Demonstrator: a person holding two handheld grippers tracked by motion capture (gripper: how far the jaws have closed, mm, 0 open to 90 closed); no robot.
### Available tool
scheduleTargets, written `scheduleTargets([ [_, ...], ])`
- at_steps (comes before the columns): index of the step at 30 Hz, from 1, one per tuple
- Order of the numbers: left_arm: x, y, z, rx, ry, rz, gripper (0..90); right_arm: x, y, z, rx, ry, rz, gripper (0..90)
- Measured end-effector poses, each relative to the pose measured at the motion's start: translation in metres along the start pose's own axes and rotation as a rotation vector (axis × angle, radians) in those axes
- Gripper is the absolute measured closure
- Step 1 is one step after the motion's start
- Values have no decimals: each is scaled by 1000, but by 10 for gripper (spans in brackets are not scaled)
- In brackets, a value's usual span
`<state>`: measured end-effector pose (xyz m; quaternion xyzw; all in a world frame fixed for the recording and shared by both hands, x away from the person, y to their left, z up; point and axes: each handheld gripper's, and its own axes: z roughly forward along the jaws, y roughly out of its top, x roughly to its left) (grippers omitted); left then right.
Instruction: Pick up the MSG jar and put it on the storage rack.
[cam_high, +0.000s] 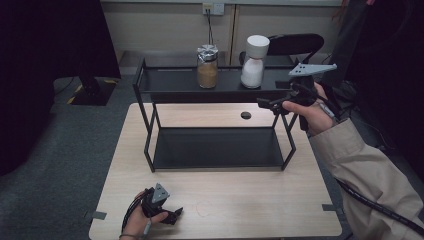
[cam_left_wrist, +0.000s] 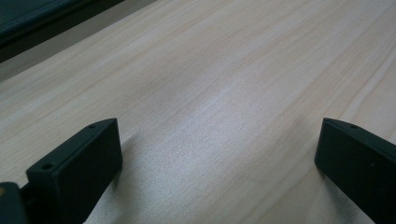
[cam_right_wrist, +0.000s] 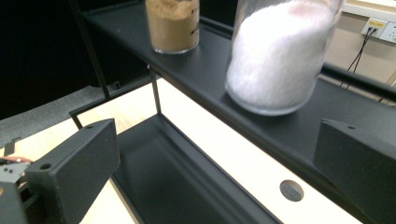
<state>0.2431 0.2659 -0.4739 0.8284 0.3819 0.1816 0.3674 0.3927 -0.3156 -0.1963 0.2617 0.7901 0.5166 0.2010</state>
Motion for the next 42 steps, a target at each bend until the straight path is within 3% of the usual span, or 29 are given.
scheduleTargets([
  [24,-1,0,0,1,4,1,0,18,-89,-17,-26,61,4,0],
  [31,-1,0,0,1,4,0,0,24,-115,-16,-2,54,5,0],
  [42,-1,0,0,0,4,0,0,27,-161,-10,27,80,7,0],
])
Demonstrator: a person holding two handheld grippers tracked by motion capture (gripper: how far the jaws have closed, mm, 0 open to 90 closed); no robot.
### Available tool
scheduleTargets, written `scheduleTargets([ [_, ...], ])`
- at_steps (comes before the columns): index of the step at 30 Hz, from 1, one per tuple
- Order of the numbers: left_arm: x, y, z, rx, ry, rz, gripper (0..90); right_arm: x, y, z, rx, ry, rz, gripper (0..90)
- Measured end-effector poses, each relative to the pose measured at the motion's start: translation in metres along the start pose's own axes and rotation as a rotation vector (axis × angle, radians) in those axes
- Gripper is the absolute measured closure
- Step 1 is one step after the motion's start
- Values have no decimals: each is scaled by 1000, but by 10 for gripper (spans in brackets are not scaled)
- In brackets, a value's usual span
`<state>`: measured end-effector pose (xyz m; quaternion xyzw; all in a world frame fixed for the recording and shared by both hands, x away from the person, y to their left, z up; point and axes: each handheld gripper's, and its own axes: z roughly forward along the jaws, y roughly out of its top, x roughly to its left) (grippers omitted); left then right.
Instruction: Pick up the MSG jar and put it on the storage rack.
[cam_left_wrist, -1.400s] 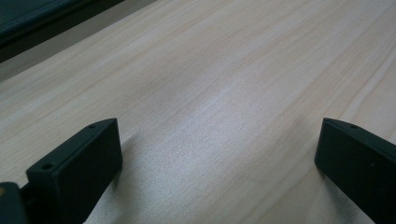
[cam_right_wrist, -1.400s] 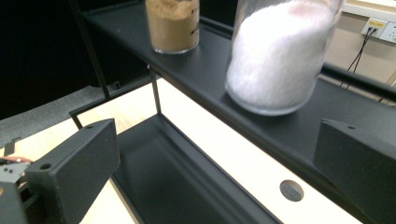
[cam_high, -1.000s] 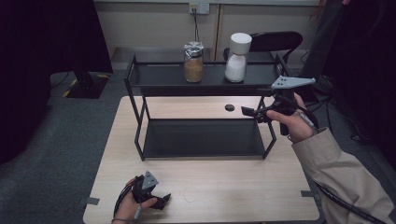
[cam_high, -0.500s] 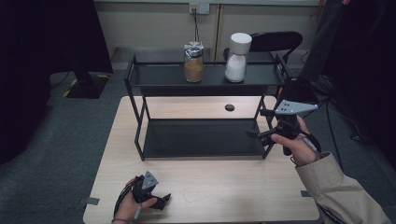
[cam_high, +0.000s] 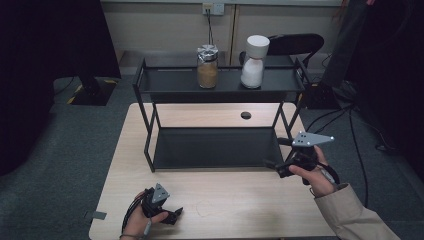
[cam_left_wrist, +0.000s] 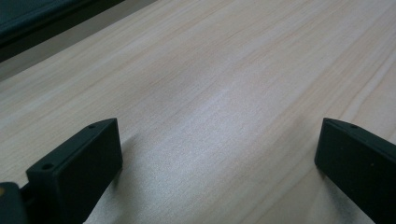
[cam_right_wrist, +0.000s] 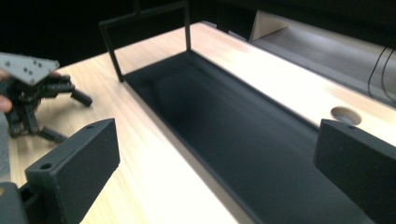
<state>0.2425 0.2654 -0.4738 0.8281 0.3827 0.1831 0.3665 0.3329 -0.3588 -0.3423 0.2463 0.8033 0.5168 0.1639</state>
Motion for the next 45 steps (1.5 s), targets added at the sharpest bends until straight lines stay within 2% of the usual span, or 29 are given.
scheduleTargets([
  [13,0,0,0,0,0,0,0,2,-41,8,20,4,23,0],
  [25,0,0,0,0,0,0,0,4,-70,17,44,5,10,0],
  [33,0,0,0,0,0,0,0,4,-83,18,69,13,18,0],
  [45,0,0,0,0,0,0,0,5,-97,17,99,-4,13,0],
])
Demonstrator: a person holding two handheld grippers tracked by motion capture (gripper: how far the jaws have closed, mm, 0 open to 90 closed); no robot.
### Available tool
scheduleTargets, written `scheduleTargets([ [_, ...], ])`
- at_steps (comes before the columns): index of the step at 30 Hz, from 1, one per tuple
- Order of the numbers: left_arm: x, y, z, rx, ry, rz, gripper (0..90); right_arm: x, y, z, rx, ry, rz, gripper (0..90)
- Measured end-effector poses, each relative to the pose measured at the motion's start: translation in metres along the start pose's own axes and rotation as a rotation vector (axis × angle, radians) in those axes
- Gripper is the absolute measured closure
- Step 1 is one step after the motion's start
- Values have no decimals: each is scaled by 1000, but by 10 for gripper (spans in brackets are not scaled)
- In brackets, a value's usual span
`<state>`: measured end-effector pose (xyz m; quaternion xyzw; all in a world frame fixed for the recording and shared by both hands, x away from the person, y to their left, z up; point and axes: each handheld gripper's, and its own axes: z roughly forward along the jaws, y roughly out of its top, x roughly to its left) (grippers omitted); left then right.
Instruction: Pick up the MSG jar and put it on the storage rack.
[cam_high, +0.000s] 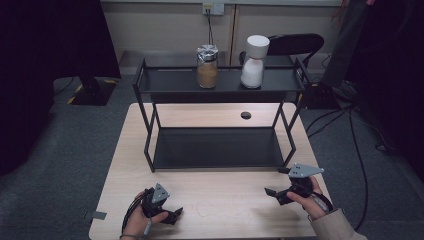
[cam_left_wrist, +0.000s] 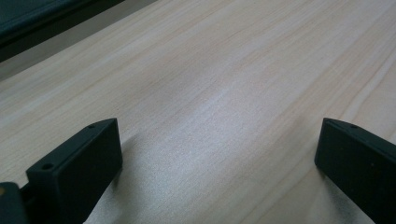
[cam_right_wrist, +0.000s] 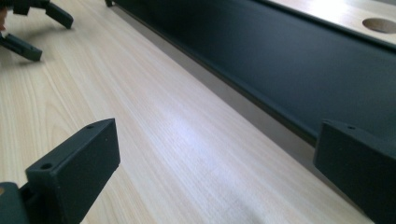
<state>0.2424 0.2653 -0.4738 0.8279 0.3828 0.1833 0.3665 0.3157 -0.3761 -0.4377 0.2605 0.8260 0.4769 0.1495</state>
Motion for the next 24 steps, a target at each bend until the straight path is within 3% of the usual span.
scheduleTargets([
  [6,0,0,0,0,0,-1,0,-1,-9,3,19,4,11,0],
  [24,0,0,0,1,0,1,0,-4,-16,10,92,15,-21,6],
])
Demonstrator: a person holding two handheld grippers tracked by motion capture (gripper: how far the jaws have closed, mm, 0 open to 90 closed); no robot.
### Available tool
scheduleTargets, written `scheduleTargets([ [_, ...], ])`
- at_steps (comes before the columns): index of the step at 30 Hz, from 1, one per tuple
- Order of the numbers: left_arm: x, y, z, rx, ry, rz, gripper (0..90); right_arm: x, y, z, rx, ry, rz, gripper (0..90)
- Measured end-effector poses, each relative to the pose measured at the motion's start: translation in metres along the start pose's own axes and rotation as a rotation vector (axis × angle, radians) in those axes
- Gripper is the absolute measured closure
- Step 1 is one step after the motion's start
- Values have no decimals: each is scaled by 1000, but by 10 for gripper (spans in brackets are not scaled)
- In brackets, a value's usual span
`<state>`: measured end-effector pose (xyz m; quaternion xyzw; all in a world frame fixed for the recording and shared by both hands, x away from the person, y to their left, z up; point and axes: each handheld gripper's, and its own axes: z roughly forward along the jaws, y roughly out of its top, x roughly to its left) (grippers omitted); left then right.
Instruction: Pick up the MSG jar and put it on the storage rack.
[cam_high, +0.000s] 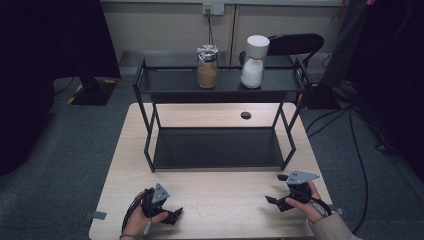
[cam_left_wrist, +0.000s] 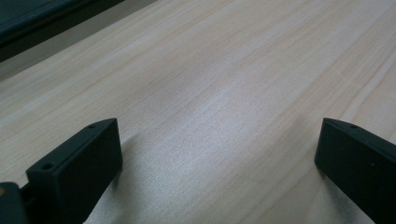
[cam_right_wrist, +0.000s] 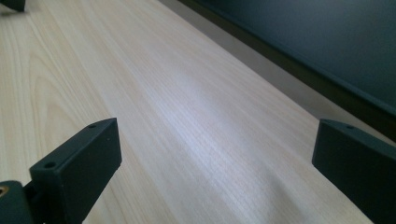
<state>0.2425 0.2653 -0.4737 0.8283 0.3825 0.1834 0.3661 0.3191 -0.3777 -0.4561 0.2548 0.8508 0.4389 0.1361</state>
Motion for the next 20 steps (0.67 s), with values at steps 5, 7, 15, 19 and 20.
scheduleTargets([
  [5,0,0,0,0,0,-1,0,-2,-2,-2,17,-5,-9,9],
  [7,0,0,0,0,0,-1,0,-3,-3,-4,23,-11,-7,9],
  [15,0,0,0,0,0,-1,0,-4,-2,-1,84,-20,-9,12],
  [19,0,0,0,0,0,-1,0,-4,0,1,102,-23,-15,14],
  [20,0,0,0,0,0,-1,0,-4,0,1,108,-25,-17,13],
])
